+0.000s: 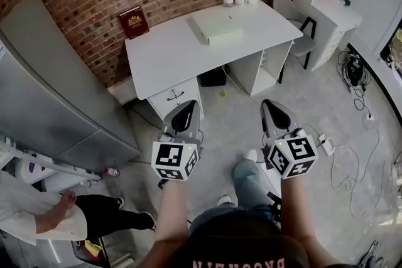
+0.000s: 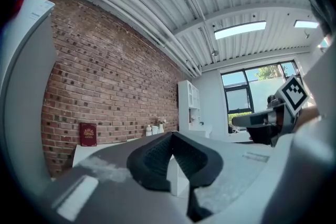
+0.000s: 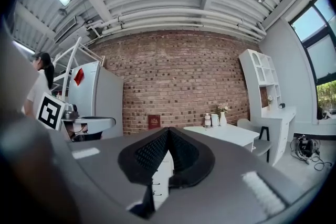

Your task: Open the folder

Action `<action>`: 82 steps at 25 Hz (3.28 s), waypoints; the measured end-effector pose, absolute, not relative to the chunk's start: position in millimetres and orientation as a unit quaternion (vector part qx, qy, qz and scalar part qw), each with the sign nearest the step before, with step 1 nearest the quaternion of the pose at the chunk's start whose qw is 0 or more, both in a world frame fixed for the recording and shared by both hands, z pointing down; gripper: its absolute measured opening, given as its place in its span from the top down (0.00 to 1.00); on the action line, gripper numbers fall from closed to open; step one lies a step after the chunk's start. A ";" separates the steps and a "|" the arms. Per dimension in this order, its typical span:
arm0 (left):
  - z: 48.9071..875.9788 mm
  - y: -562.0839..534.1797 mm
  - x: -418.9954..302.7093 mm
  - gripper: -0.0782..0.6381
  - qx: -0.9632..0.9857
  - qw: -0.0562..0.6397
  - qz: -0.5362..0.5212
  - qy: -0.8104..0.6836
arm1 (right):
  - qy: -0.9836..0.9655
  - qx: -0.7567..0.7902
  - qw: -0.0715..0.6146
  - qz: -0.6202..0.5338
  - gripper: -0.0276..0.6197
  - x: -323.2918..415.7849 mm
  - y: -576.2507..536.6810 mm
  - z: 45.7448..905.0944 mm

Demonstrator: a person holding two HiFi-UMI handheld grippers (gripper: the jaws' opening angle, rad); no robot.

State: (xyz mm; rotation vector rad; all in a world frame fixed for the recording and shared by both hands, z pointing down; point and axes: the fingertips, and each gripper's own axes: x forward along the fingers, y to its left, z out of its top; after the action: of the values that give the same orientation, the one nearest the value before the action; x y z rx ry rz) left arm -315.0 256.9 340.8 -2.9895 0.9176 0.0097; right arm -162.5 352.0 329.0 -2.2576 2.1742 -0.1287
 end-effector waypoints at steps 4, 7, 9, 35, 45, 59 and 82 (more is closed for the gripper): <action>342.7 242.7 -302.8 0.90 -0.956 0.009 0.004 0.294 | 0.694 -0.719 0.004 -0.041 0.96 -148.9 336.7 332.5; 346.5 228.7 -287.5 0.90 -0.956 0.011 0.001 0.292 | 0.701 -0.712 0.008 -0.041 0.96 -136.3 321.0 336.8; 348.7 216.4 -274.5 0.90 -0.956 0.011 -0.001 0.292 | 0.706 -0.707 0.004 -0.040 0.96 -126.3 308.0 339.8; 362.4 -21.0 -50.3 0.90 -0.952 -0.013 -0.027 0.304 | 0.724 -0.688 -0.025 -0.047 0.96 91.8 56.2 345.3; 378.3 -52.5 -13.5 0.89 -0.953 -0.023 -0.030 0.300 | 0.721 -0.689 -0.032 -0.066 0.96 130.5 18.7 362.5; 412.1 -142.0 42.3 0.89 -0.956 -0.046 -0.053 0.285 | 0.720 -0.687 -0.043 -0.088 0.96 191.0 -70.8 384.9; 451.6 -257.0 80.4 0.70 -0.942 -0.064 -0.122 0.306 | 0.750 -0.643 -0.075 -0.134 0.96 233.2 -214.3 417.3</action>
State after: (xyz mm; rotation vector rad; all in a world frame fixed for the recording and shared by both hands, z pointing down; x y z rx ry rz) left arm 80.4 -257.0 451.6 -3.0863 1.0028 -0.4006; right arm 233.2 -214.3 417.3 -2.1226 2.4762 -0.4424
